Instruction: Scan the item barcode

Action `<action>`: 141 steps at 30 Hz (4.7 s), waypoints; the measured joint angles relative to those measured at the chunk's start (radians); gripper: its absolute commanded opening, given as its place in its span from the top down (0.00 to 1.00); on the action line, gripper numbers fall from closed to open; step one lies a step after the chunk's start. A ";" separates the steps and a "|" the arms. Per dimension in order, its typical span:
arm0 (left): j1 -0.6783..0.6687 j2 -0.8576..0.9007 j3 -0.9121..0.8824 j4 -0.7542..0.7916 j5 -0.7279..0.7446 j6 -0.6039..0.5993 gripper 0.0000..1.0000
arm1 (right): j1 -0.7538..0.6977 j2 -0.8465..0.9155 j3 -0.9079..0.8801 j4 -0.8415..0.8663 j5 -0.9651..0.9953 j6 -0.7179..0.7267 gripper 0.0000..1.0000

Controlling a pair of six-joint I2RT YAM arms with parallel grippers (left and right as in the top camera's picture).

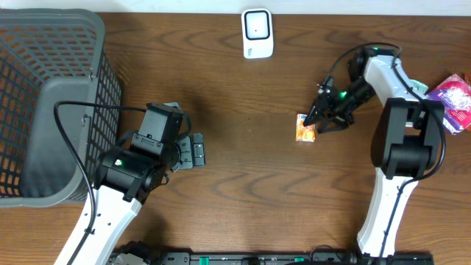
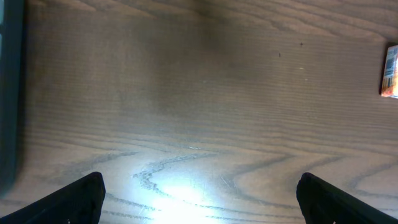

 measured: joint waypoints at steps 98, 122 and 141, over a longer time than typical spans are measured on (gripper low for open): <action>0.000 0.000 0.000 0.000 0.000 0.000 0.02 | 0.515 0.182 0.512 1.002 1.119 -0.126 0.99; 0.000 0.000 0.000 0.000 0.000 0.000 0.02 | -0.048 0.149 0.514 0.272 1.343 0.277 0.99; 0.000 0.000 0.000 0.000 0.000 0.000 0.02 | -0.296 0.144 0.514 0.168 0.998 0.343 0.25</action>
